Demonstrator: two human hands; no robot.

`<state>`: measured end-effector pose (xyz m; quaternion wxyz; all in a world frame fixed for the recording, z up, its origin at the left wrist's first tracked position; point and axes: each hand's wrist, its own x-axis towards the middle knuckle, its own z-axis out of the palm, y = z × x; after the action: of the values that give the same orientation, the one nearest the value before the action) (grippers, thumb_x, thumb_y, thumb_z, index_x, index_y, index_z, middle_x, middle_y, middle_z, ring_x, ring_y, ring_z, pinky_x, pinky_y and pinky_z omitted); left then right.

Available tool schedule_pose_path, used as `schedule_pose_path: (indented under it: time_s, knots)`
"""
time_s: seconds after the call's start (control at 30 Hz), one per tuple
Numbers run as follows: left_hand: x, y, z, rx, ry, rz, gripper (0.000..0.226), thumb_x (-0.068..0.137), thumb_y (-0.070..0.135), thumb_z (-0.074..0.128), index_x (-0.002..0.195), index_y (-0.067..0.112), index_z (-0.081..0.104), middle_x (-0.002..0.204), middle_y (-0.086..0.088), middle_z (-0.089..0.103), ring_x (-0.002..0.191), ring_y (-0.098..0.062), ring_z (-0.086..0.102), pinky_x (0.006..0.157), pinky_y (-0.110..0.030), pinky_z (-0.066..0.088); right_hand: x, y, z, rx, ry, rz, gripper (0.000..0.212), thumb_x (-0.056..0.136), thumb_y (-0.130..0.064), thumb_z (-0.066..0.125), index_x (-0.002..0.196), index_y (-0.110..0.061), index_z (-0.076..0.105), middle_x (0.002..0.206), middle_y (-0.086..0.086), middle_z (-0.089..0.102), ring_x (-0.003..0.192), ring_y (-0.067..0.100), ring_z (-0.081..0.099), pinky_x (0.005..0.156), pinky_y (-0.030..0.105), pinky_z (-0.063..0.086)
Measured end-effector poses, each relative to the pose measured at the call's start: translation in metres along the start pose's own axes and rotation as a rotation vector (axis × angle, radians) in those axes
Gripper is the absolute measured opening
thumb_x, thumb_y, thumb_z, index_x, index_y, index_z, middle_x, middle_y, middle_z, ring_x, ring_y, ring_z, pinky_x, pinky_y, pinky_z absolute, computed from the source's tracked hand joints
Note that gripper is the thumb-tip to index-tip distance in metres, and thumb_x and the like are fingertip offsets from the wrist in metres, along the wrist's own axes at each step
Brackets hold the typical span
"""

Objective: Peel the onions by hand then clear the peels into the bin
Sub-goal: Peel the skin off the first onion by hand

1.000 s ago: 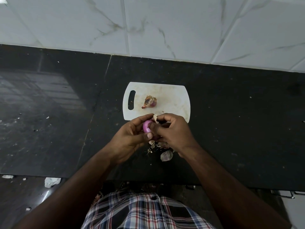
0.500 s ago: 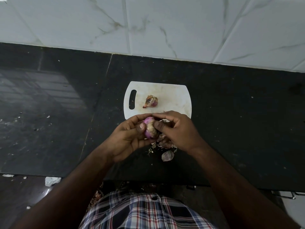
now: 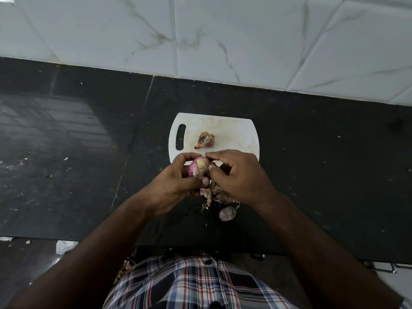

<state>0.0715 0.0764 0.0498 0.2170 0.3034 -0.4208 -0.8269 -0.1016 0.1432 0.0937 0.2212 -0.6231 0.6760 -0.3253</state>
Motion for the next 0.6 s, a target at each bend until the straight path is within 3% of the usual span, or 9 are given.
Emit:
schedule_pose_path:
  time_s: [0.13, 0.27, 0.37, 0.6]
  knots:
    - [0.004, 0.0, -0.007, 0.005, -0.027, 0.023, 0.062, 0.072, 0.003, 0.082, 0.126, 0.008, 0.052, 0.11, -0.021, 0.064, 0.098, -0.034, 0.06, 0.086, -0.044, 0.051, 0.003, -0.008, 0.0, -0.03, 0.014, 0.053, 0.037, 0.084, -0.023, 0.069, 0.121, -0.017, 0.072, 0.115, 0.0, 0.073, 0.091, 0.002, 0.063, 0.081, 0.008, 0.048]
    - [0.005, 0.005, -0.006, 0.081, -0.011, 0.054, 0.057, 0.073, -0.004, 0.075, 0.124, 0.006, 0.054, 0.111, -0.02, 0.067, 0.096, -0.028, 0.065, 0.083, -0.033, 0.06, 0.004, -0.017, 0.0, -0.082, 0.029, 0.081, 0.035, 0.084, -0.024, 0.068, 0.117, -0.014, 0.073, 0.108, 0.003, 0.075, 0.087, 0.013, 0.067, 0.082, 0.031, 0.056]
    - [0.007, 0.007, -0.006, 0.09, 0.001, 0.049, 0.057, 0.07, -0.003, 0.076, 0.121, 0.008, 0.055, 0.106, -0.016, 0.07, 0.093, -0.025, 0.067, 0.078, -0.029, 0.06, 0.006, -0.019, 0.0, -0.132, 0.015, 0.091, 0.031, 0.085, -0.025, 0.066, 0.113, -0.013, 0.073, 0.103, 0.006, 0.075, 0.086, 0.019, 0.067, 0.079, 0.04, 0.057]
    - [0.01, 0.006, -0.007, 0.129, -0.043, 0.022, 0.059, 0.071, 0.001, 0.079, 0.124, 0.008, 0.055, 0.111, -0.019, 0.067, 0.096, -0.026, 0.07, 0.083, -0.034, 0.059, 0.012, -0.011, 0.0, -0.236, -0.021, 0.138, 0.025, 0.091, -0.018, 0.061, 0.114, -0.015, 0.073, 0.104, 0.005, 0.075, 0.093, 0.019, 0.067, 0.084, 0.036, 0.056]
